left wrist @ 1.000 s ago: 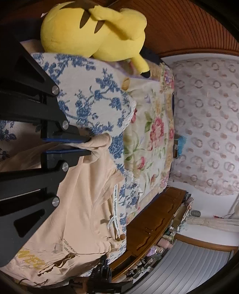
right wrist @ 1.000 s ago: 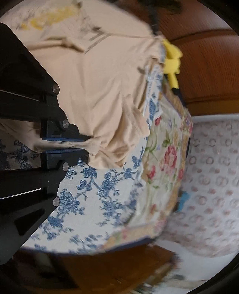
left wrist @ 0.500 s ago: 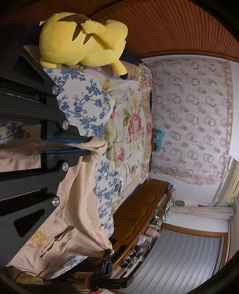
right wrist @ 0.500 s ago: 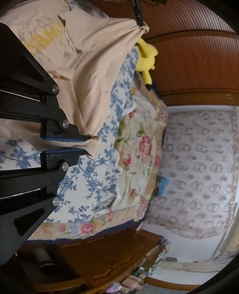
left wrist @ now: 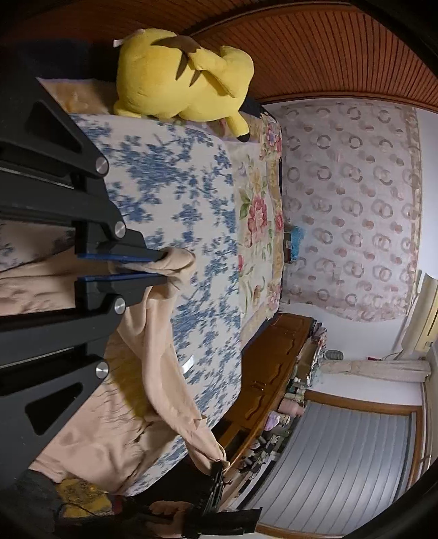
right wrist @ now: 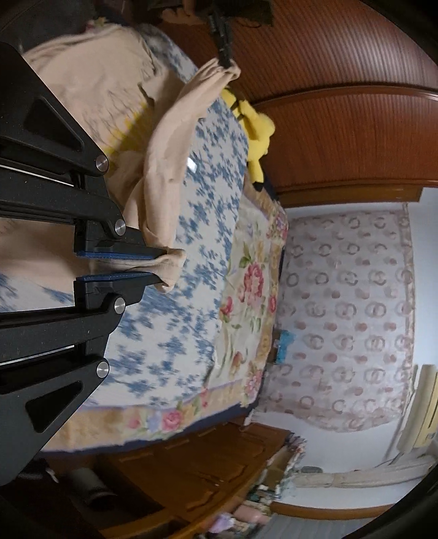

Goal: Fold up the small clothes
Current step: 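Lift the held shirt up off the bed with both tools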

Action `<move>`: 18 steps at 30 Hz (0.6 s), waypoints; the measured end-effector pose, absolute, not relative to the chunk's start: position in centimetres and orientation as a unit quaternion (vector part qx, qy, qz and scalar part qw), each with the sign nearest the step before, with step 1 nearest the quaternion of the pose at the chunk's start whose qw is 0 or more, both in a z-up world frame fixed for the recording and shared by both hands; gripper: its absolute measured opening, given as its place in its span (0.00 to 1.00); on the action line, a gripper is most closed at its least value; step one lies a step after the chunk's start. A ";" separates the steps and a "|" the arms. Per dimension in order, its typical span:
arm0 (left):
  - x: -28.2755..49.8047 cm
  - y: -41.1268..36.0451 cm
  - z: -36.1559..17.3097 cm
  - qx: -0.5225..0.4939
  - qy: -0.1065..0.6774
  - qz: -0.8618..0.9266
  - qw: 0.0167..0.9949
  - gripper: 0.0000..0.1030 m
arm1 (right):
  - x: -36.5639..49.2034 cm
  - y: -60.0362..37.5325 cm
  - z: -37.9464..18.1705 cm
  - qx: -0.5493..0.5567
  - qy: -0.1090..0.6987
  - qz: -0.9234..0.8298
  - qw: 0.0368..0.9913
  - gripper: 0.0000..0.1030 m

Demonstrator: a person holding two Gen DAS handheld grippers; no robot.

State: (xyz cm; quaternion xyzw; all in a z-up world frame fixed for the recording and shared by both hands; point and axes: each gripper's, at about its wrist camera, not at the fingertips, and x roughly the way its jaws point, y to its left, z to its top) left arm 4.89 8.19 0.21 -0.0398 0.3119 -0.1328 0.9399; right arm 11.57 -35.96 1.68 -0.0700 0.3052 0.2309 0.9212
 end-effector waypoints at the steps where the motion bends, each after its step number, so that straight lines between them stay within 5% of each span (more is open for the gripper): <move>1: 4.4 8.2 0.2 -0.041 0.312 -0.135 0.940 0.04 | 10.9 -36.1 1.5 -0.066 0.306 0.232 0.921 0.03; 18: -1.1 7.2 2.9 -0.033 0.295 -0.165 0.941 0.06 | 3.6 -38.1 4.2 -0.056 0.296 0.243 0.922 0.04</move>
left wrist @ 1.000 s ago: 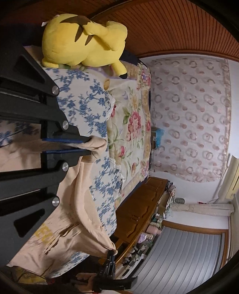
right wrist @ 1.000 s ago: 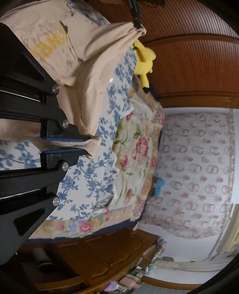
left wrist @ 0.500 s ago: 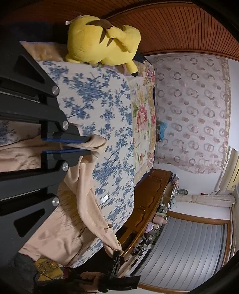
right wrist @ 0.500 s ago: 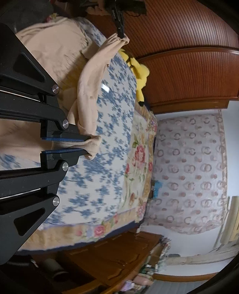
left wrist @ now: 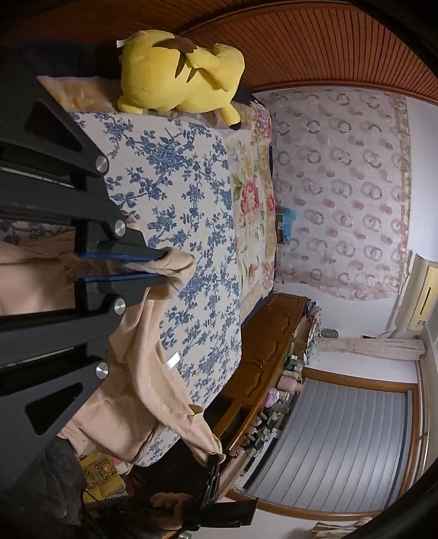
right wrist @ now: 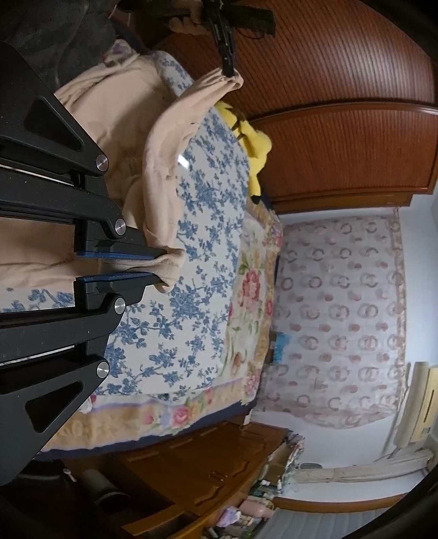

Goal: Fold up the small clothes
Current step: 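Lift the held shirt up off the bed with both tools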

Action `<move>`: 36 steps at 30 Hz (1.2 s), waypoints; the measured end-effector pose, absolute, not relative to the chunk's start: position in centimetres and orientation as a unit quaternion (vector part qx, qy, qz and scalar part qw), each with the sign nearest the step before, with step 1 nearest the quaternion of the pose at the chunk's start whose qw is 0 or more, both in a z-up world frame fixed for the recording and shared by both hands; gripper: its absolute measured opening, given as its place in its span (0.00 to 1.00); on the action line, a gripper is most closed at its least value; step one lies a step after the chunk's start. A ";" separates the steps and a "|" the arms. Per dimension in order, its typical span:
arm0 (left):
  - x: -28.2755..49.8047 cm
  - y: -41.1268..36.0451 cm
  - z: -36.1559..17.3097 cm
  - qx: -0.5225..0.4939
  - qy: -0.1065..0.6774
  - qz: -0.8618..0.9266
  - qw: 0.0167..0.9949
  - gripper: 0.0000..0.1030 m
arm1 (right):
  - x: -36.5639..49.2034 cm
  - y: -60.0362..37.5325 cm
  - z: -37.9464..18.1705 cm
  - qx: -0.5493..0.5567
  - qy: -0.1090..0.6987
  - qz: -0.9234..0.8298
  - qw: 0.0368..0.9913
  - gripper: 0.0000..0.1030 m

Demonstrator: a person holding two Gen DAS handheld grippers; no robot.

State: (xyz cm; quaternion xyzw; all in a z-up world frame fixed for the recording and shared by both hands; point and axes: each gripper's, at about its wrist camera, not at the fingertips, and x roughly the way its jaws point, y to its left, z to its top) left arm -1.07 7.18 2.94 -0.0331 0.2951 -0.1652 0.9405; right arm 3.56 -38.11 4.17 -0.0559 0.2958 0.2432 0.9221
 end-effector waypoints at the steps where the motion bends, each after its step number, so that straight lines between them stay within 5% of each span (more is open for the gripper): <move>1: -1.1 7.2 2.8 -0.034 0.299 -0.164 0.940 0.07 | 3.4 -38.1 3.7 -0.051 0.305 0.250 0.917 0.04; 5: -0.7 7.8 1.5 -0.033 0.319 -0.157 0.934 0.16 | 3.0 -37.4 0.8 -0.065 0.348 0.257 0.899 0.06; 8: -0.4 8.4 0.9 -0.039 0.323 -0.155 0.933 0.33 | 2.8 -37.1 -1.0 -0.075 0.367 0.251 0.893 0.10; 13: 0.9 8.3 -0.3 -0.035 0.340 -0.151 0.927 0.56 | 3.9 -37.2 -1.4 -0.080 0.370 0.236 0.895 0.40; 18: 2.7 7.8 -1.6 -0.031 0.356 -0.144 0.923 0.56 | 5.6 -36.9 -1.2 -0.091 0.361 0.229 0.900 0.51; 36: 7.9 7.1 -6.2 -0.006 0.425 -0.121 0.897 0.56 | 11.1 -35.5 -6.7 -0.103 0.415 0.215 0.878 0.53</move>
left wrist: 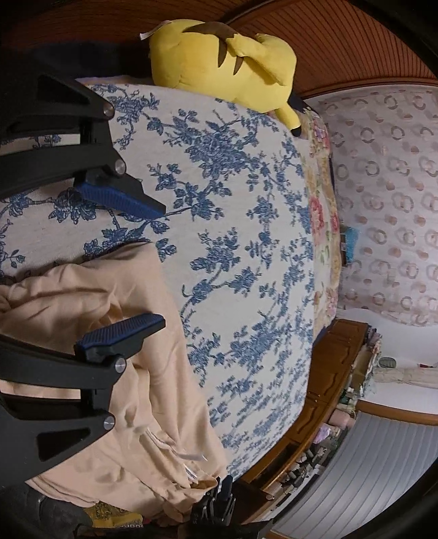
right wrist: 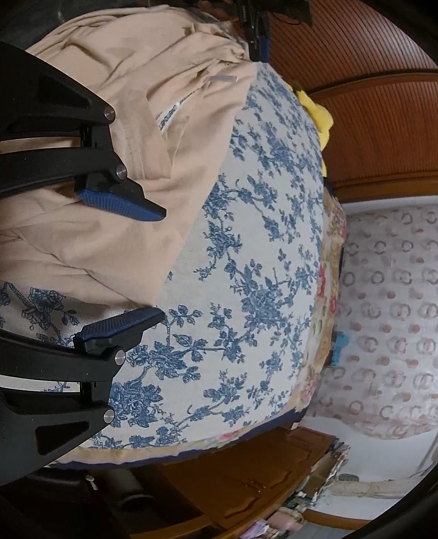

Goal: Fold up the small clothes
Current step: 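Lift the held shirt up off the bed with both tools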

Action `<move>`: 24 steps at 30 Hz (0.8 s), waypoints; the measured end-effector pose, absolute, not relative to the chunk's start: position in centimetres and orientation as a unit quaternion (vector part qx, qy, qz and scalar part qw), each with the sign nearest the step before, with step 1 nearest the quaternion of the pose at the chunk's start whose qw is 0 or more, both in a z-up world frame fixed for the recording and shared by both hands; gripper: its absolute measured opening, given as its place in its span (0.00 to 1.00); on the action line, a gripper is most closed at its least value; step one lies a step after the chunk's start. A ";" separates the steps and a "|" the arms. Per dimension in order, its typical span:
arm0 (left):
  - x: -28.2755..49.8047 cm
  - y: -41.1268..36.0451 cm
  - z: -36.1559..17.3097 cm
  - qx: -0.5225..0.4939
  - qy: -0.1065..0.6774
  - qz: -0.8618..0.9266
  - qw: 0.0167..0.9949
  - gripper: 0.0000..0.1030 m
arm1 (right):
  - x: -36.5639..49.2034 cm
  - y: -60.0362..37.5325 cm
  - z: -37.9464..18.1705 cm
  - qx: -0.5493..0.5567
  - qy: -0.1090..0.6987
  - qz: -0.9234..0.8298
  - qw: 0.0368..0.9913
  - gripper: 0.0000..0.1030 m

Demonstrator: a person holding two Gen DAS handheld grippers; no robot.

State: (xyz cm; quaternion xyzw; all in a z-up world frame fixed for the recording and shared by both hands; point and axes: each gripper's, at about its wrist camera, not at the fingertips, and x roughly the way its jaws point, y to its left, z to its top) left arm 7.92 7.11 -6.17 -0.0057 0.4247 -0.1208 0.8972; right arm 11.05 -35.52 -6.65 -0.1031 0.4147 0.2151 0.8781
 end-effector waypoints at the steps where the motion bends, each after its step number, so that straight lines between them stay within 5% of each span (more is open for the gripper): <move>1: 8.0 7.1 -6.5 -0.006 0.430 -0.119 0.895 0.56 | 11.1 -35.4 -6.8 -0.105 0.417 0.215 0.877 0.53; 17: 8.4 7.1 -7.5 -0.003 0.450 -0.114 0.886 0.56 | 11.8 -35.9 -7.7 -0.105 0.438 0.223 0.865 0.66; 23: 8.6 7.0 -7.5 0.008 0.449 -0.117 0.886 0.56 | 11.8 -35.6 -7.7 -0.111 0.442 0.228 0.860 0.65; 24: 8.6 7.0 -7.5 0.007 0.450 -0.118 0.885 0.56 | 11.7 -35.6 -7.6 -0.110 0.442 0.240 0.858 0.57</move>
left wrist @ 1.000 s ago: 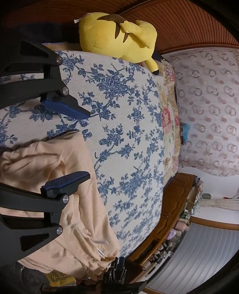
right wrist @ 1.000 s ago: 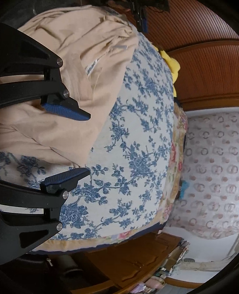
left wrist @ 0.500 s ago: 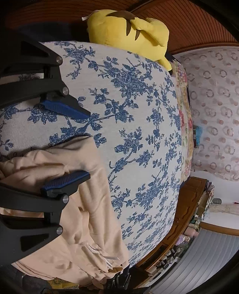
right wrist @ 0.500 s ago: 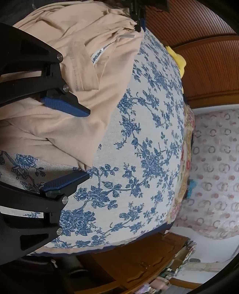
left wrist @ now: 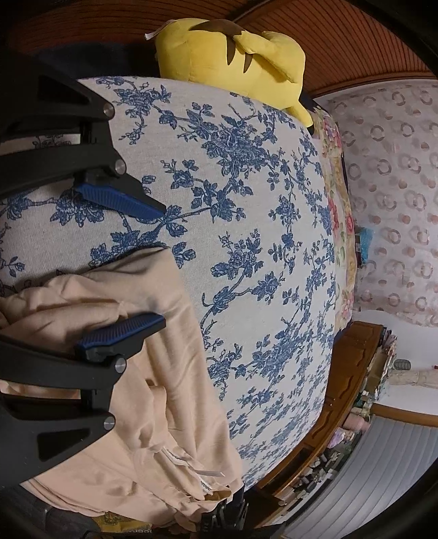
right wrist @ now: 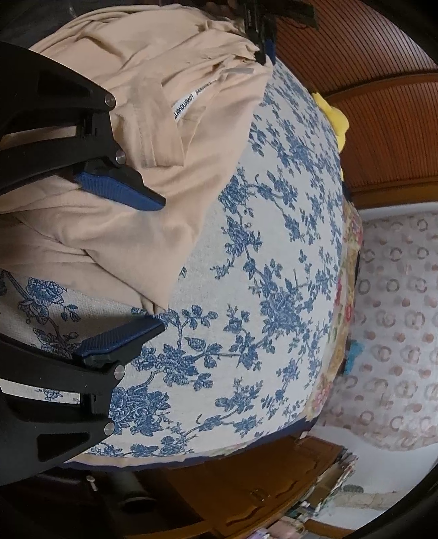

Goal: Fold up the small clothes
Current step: 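Lift the held shirt up off the bed with both tools, then hold the shirt up with both tools and swing it down onto the bed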

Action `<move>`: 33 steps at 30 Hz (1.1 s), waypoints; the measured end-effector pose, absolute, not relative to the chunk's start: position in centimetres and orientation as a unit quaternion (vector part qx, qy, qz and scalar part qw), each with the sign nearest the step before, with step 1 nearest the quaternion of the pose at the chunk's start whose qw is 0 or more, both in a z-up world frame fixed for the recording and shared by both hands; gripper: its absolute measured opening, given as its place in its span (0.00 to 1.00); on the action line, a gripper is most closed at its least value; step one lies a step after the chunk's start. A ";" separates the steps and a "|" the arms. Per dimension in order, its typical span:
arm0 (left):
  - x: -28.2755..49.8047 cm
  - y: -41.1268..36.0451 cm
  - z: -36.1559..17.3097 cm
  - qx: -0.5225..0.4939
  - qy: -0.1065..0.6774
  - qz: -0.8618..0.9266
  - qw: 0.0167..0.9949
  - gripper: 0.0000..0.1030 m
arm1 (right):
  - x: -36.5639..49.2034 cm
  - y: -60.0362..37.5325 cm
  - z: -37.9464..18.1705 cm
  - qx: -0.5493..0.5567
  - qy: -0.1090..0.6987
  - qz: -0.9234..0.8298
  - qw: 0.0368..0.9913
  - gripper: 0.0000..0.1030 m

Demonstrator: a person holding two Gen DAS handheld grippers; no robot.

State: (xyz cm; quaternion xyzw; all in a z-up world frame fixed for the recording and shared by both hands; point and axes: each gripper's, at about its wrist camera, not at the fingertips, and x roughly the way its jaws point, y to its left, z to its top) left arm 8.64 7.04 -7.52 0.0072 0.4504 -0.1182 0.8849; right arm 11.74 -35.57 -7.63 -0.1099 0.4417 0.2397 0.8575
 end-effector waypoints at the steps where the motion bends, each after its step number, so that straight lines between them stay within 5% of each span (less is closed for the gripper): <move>1: 8.7 7.0 -7.5 0.008 0.451 -0.119 0.885 0.56 | 11.7 -35.5 -7.6 -0.110 0.441 0.248 0.855 0.51; 7: 8.3 6.5 -7.4 0.008 0.446 -0.150 0.882 0.26 | 10.8 -34.5 -7.4 -0.118 0.439 0.283 0.845 0.15; 10: 7.7 5.9 -7.1 0.011 0.441 -0.168 0.881 0.09 | 10.3 -34.4 -7.3 -0.111 0.433 0.289 0.846 0.09; 18: 4.6 6.3 1.4 -0.005 0.349 -0.198 0.916 0.05 | 7.3 -35.0 -0.3 -0.066 0.349 0.297 0.886 0.07; 33: -0.6 9.3 23.7 -0.009 0.106 -0.187 0.977 0.05 | 1.3 -33.6 25.3 -0.116 0.081 0.298 0.944 0.06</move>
